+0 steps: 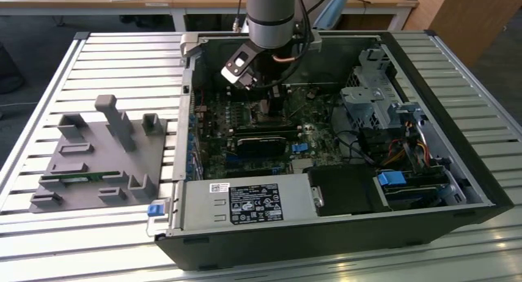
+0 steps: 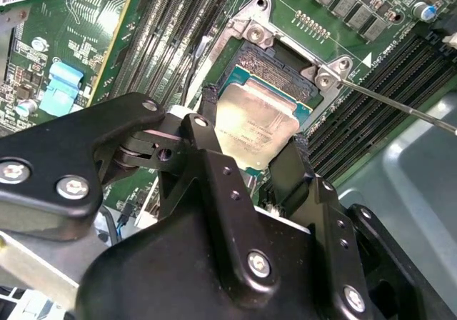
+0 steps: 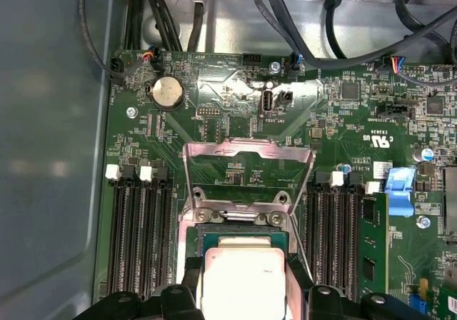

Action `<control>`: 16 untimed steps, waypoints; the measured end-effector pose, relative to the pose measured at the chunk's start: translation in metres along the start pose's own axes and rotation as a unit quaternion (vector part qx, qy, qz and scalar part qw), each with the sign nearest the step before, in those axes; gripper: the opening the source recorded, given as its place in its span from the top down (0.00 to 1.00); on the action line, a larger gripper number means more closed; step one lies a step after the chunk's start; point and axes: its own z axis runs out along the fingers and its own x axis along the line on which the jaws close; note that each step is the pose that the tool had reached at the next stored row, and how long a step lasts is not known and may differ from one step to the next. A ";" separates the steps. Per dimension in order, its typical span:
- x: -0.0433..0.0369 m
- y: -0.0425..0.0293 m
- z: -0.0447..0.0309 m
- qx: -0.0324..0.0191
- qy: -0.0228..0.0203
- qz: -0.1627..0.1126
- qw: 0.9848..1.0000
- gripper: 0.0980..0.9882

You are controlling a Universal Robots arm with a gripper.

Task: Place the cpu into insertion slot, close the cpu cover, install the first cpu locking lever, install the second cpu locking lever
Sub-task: 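Place the cpu into insertion slot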

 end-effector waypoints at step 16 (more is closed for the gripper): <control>-0.0001 -0.0005 0.0052 0.000 0.000 0.000 1.000 0.50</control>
